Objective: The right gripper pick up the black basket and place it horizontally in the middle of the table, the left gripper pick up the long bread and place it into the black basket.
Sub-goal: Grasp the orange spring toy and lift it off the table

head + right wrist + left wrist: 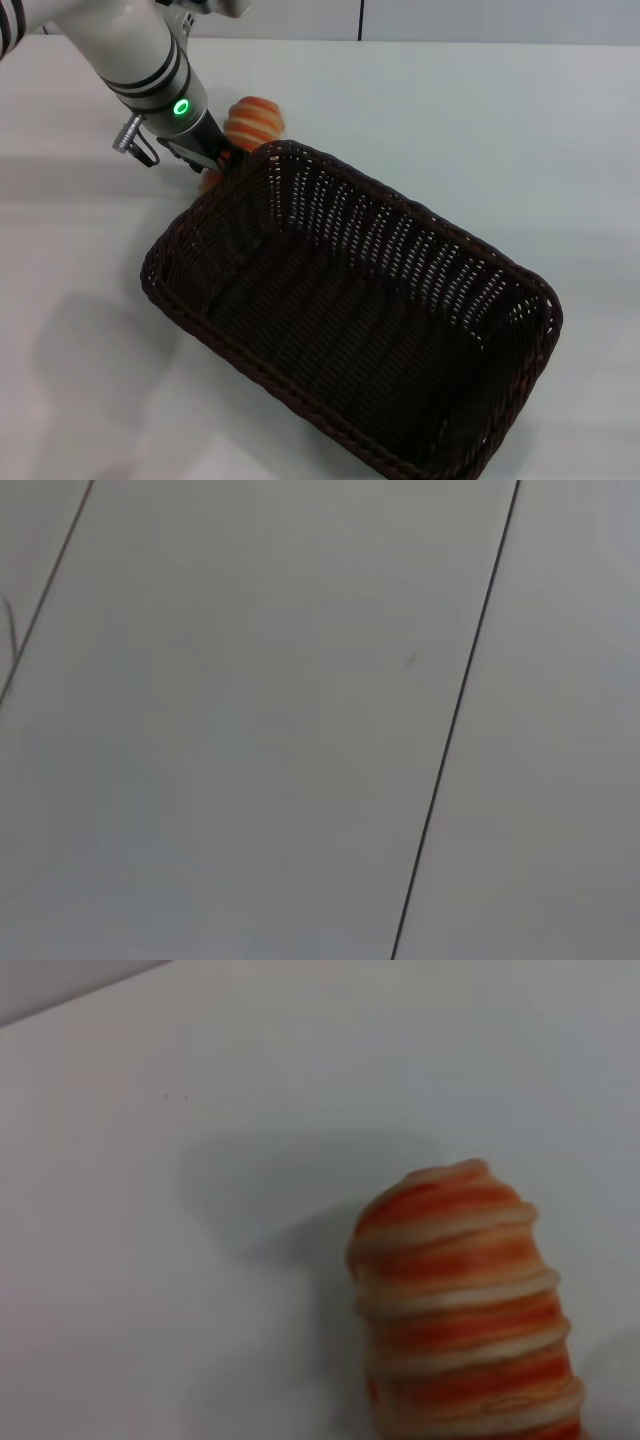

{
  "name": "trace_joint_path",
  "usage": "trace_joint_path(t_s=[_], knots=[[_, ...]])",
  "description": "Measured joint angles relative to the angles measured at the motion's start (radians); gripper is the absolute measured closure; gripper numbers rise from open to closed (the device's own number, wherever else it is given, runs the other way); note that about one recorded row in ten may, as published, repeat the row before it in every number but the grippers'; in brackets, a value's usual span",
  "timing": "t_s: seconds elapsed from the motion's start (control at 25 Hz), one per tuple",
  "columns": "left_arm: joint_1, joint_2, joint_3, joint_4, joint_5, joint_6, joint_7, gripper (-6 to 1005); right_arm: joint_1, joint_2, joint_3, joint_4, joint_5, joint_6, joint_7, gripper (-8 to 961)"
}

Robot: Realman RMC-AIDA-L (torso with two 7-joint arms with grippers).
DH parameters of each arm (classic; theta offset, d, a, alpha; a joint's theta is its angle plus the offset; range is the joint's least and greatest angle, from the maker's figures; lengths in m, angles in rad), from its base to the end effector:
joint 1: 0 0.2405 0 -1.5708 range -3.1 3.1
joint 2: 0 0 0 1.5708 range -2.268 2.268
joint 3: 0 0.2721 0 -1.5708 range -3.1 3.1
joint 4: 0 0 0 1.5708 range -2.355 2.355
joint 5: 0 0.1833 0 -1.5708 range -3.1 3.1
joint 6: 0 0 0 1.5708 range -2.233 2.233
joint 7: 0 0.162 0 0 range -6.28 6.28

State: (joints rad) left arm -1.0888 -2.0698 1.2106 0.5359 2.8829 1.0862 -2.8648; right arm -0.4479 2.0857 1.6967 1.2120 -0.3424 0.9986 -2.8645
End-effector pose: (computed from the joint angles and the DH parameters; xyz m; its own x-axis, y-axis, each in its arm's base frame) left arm -0.2013 0.4389 -0.0562 0.5357 0.8404 -0.0818 0.5973 -0.4456 -0.6668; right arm 0.3213 0.1809 0.1120 0.8869 0.1937 -0.4195 -0.4333 0.0334 -0.9006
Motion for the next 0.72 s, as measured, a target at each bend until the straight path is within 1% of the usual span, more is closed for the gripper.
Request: trace_joint_path(t_s=[0.08,0.16,0.2,0.24,0.28,0.32,0.36,0.4,0.44,0.48,0.52,0.56,0.6,0.64,0.68,0.72], knots=[[0.007,0.0,0.027,0.017,0.0,0.006,0.002,249,0.0,0.0,-0.004,0.003,0.0,0.002,0.0,567],[0.025,-0.002,0.077,0.057,0.001,0.008,-0.003,250,0.0,-0.001,-0.007,0.006,0.0,0.002,-0.001,567],[0.057,-0.004,0.128,0.121,0.002,0.015,-0.008,278,0.0,-0.001,-0.008,0.007,-0.001,0.002,-0.002,567],[0.057,-0.004,0.128,0.121,0.002,0.015,-0.008,306,0.0,-0.001,-0.008,0.007,-0.001,0.002,-0.002,567],[0.095,-0.006,0.166,0.203,-0.002,0.03,-0.012,333,0.0,-0.001,-0.009,0.007,-0.002,0.001,-0.003,567],[0.113,-0.006,0.178,0.242,-0.003,0.037,-0.012,361,0.0,-0.001,-0.009,0.007,-0.002,0.001,-0.003,567],[0.113,-0.006,0.178,0.242,-0.003,0.037,-0.012,389,0.0,-0.001,-0.009,0.007,-0.002,0.001,-0.003,567],[0.152,-0.006,0.189,0.333,-0.009,0.06,-0.013,417,0.0,-0.001,-0.009,0.008,-0.002,0.002,-0.004,567],[0.152,-0.006,0.189,0.333,-0.009,0.06,-0.013,436,0.0,-0.001,-0.009,0.008,-0.002,0.002,-0.004,567],[0.193,-0.005,0.19,0.441,-0.01,0.1,-0.013,454,0.0,-0.001,-0.009,0.009,-0.003,0.002,-0.004,567],[0.193,-0.005,0.19,0.441,-0.01,0.1,-0.013,473,0.0,-0.001,-0.009,0.011,-0.003,0.002,-0.004,567],[0.211,-0.004,0.191,0.495,-0.01,0.118,-0.013,491,0.0,-0.001,-0.008,0.014,-0.003,0.001,-0.005,567],[0.276,-0.002,0.191,0.673,-0.022,0.173,-0.012,510,0.0,-0.001,-0.008,0.02,-0.003,0.0,-0.005,567],[0.276,-0.002,0.191,0.673,-0.022,0.173,-0.012,527,0.0,-0.001,-0.008,0.02,-0.003,0.0,-0.005,567],[0.298,0.0,0.191,0.734,-0.03,0.195,-0.012,543,0.0,-0.001,-0.008,0.022,-0.003,0.0,-0.005,567],[0.327,0.001,0.191,0.829,-0.051,0.229,-0.012,560,0.002,-0.001,-0.007,0.023,-0.003,0.0,-0.005,567]])
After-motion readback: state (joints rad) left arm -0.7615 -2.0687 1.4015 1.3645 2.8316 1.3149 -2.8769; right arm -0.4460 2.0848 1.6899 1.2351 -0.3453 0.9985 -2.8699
